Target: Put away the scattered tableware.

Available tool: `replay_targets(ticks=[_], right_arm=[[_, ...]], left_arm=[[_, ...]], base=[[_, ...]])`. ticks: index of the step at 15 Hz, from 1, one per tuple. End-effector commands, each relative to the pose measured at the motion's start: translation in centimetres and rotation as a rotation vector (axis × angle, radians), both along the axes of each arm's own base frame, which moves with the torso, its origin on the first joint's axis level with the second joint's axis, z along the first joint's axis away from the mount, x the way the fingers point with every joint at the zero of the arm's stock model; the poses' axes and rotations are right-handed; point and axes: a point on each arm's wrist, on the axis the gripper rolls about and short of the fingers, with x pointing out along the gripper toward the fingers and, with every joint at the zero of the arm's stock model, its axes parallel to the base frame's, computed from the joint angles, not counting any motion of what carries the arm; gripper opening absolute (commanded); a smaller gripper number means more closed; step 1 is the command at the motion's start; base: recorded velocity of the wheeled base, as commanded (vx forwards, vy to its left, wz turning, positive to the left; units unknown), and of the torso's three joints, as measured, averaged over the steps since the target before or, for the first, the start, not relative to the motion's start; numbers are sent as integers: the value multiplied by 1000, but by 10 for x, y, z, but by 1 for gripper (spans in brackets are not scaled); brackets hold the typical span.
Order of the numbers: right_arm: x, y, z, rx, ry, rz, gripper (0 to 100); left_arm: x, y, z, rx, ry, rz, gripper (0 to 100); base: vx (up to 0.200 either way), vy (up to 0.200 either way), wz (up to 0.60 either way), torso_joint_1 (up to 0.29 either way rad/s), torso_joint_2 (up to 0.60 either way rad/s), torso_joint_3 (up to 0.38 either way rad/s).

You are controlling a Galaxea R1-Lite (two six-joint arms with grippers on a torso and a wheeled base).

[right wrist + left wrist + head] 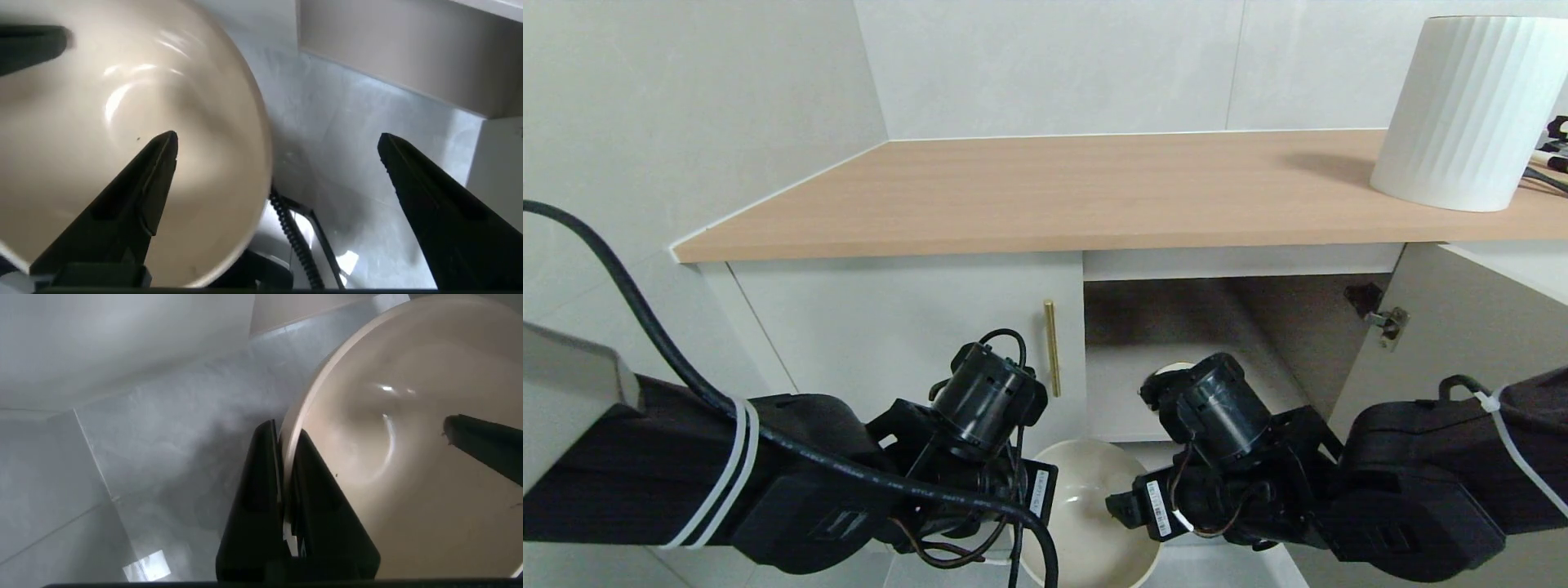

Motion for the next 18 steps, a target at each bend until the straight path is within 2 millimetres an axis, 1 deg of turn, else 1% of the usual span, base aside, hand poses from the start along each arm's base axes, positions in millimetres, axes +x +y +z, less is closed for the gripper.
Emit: replay_targets(ticks=[1,13,18], right_arm=[[1,2,-6,-13,10,-1,0],[0,2,-5,-11,6,3,0],[0,1,-5,-12,5,0,0]], left_arm=[[0,0,1,-3,-2,1,0],[0,1,-2,3,1,3,0],[1,0,1,-13,-17,30,0]], base=[[0,0,0,0,0,0],[0,0,0,0,0,0],[0,0,0,0,0,0]])
